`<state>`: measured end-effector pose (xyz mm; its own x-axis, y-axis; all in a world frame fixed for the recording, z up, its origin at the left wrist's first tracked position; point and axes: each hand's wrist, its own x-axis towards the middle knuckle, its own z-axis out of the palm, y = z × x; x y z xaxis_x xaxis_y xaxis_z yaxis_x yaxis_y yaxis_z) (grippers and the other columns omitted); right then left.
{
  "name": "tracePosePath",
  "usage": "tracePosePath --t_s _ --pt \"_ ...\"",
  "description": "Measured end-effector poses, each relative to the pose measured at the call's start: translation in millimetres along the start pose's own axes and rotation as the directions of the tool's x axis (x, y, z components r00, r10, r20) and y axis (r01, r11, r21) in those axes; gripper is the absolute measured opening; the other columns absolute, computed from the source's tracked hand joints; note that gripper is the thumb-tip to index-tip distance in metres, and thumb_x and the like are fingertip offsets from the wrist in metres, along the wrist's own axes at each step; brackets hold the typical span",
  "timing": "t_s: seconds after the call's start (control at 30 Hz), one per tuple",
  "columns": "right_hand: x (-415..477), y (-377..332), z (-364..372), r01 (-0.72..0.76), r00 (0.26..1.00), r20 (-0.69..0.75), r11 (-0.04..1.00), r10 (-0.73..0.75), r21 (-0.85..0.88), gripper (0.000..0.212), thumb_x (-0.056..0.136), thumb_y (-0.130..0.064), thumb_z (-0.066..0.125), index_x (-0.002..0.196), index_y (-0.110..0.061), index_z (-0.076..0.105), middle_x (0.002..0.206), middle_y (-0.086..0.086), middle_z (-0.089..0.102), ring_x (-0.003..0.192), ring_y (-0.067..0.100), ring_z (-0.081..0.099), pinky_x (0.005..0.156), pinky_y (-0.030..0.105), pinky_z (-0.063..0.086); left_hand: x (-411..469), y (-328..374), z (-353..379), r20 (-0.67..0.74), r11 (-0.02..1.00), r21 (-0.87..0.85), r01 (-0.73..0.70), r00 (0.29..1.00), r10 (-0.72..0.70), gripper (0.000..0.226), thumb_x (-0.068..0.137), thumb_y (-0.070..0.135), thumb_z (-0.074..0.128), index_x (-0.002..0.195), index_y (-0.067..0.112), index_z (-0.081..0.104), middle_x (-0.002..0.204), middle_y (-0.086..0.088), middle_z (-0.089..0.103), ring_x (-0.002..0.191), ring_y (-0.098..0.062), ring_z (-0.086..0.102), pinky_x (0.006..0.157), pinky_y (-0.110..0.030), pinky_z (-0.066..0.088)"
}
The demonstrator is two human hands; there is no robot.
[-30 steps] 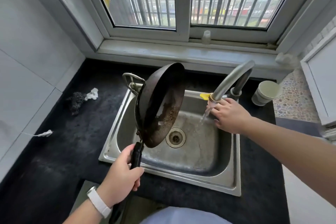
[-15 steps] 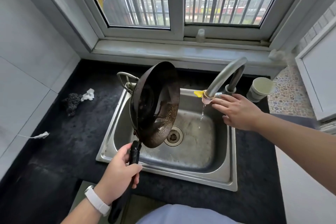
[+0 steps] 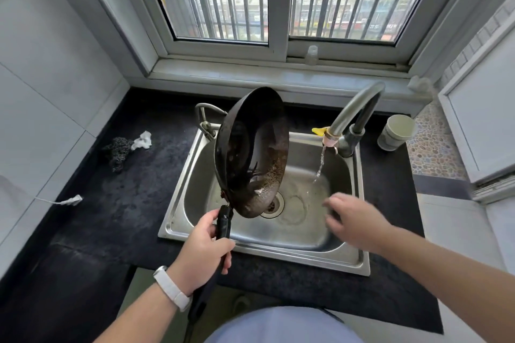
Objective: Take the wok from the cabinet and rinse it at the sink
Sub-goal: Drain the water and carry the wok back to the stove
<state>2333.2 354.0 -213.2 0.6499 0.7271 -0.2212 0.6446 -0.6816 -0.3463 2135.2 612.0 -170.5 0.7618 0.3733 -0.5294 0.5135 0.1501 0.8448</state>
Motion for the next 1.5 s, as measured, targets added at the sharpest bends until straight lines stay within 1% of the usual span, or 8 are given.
tracePosePath --t_s 0.13,0.27,0.4,0.53,0.7,1.17,1.33,1.5 --pt "-23 -82 29 -0.232 0.964 0.224 0.868 0.145 0.439 0.029 0.096 -0.038 0.056 0.122 -0.025 0.063 0.111 -0.014 0.064 0.1 0.006 0.062 0.094 0.028 0.052 -1 -1 -1 0.054 0.998 -0.064 -0.006 0.999 0.01 0.059 0.083 -0.011 0.058 0.134 0.014 0.041 0.084 -0.022 0.05 0.045 -0.022 0.052 0.04 -0.031 0.044" --pt "-9 -147 44 -0.506 0.861 0.49 0.329 0.136 0.797 0.027 0.098 -0.04 0.055 0.116 -0.02 0.063 0.107 0.0 0.071 0.095 0.014 0.069 0.088 0.037 0.059 -6 -5 -3 0.086 0.993 -0.122 0.0 0.996 0.011 0.062 0.072 0.0 0.062 0.13 0.009 0.043 0.072 -0.016 0.053 0.043 -0.022 0.051 0.037 -0.03 0.043" --pt "-1 -195 46 -0.499 0.866 0.492 -0.093 -0.087 0.862 0.028 0.102 -0.032 0.049 0.108 -0.009 0.065 0.077 0.006 0.066 0.062 0.02 0.063 0.067 0.034 0.054 -14 -13 -6 0.153 0.979 -0.204 0.026 0.988 0.006 0.059 0.067 0.0 0.059 0.124 0.003 0.045 0.06 -0.008 0.06 0.038 -0.019 0.049 0.034 -0.027 0.042" --pt "0 -213 55 -0.44 0.898 0.412 -0.303 -0.152 0.846 0.024 0.097 -0.018 0.055 0.117 -0.005 0.05 0.091 0.013 0.067 0.043 0.02 0.057 0.043 0.031 0.05 -24 -21 -17 0.229 0.97 -0.24 0.032 0.973 0.024 0.057 0.069 -0.001 0.058 0.124 0.0 0.046 0.06 -0.017 0.051 0.037 -0.02 0.048 0.035 -0.026 0.042" --pt "-4 -228 64 -0.434 0.901 0.407 -0.335 -0.152 0.836 0.03 0.095 -0.01 0.055 0.122 -0.01 0.044 0.093 0.018 0.067 0.04 0.026 0.057 0.038 0.031 0.049 -31 -34 -31 0.285 0.976 -0.219 0.017 0.957 0.048 0.053 0.069 -0.002 0.054 0.121 0.006 0.048 0.053 -0.009 0.053 0.037 -0.02 0.048 0.037 -0.026 0.043" --pt "-26 -267 83 -0.404 0.911 0.409 -0.316 -0.052 0.858 0.042 0.087 -0.004 0.063 0.125 -0.006 0.047 0.083 0.018 0.065 0.061 0.033 0.061 0.035 0.031 0.047 -65 -65 -61 0.255 0.994 -0.104 -0.025 0.966 0.051 0.043 0.083 0.003 0.068 0.116 0.017 0.043 0.094 -0.011 0.07 0.05 -0.024 0.056 0.048 -0.032 0.049" --pt "-40 -266 92 -0.437 0.896 0.438 -0.314 -0.069 0.843 0.04 0.082 -0.007 0.07 0.121 -0.012 0.062 0.084 0.019 0.067 0.072 0.035 0.059 0.068 0.045 0.044 -92 -74 -48 0.165 0.99 -0.125 -0.057 0.983 0.078 0.039 0.094 0.003 0.059 0.12 0.029 0.047 0.095 0.001 0.074 0.059 -0.009 0.065 0.054 -0.02 0.049" --pt "-67 -258 88 -0.443 0.897 0.432 -0.239 -0.098 0.864 0.036 0.091 0.0 0.059 0.126 -0.005 0.054 0.08 0.019 0.066 0.064 0.035 0.064 0.043 0.038 0.05 -119 -86 -22 0.058 0.993 -0.08 -0.086 0.994 0.09 0.038 0.093 0.002 0.055 0.121 0.027 0.047 0.076 0.007 0.07 0.042 -0.016 0.053 0.041 -0.028 0.044"
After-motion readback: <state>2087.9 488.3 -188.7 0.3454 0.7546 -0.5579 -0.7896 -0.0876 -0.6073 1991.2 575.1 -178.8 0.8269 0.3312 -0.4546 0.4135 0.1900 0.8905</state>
